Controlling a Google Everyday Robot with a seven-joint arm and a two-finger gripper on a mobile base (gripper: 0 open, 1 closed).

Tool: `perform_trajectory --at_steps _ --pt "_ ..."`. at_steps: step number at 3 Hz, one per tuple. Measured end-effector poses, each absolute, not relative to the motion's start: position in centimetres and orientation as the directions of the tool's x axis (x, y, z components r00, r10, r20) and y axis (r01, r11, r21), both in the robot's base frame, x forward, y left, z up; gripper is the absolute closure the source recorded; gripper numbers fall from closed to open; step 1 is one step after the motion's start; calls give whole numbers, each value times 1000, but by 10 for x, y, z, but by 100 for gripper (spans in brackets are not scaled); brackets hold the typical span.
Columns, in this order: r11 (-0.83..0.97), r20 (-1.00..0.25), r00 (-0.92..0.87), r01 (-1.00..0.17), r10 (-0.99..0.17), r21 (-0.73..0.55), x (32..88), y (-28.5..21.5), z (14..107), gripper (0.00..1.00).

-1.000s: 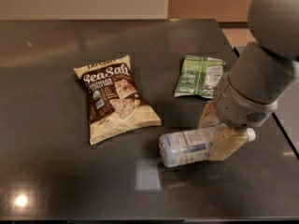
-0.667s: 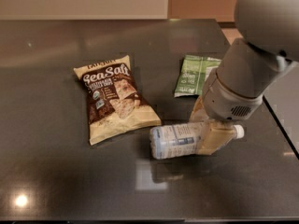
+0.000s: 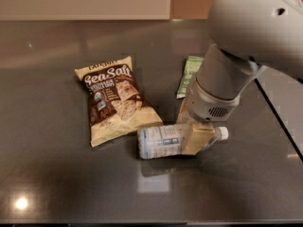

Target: Move blue plastic bottle near brown chip bag

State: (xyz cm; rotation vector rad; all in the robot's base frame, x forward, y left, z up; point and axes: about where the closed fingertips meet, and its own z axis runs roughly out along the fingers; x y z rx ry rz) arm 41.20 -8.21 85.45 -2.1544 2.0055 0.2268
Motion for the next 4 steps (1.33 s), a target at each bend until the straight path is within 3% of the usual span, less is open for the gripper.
perform_trajectory --at_steps 1,4 --pt "-74 -214 80 -997 -974 -32 413 -68 849 82" --pt "-111 -177 119 -992 -977 -59 424 -47 848 13"
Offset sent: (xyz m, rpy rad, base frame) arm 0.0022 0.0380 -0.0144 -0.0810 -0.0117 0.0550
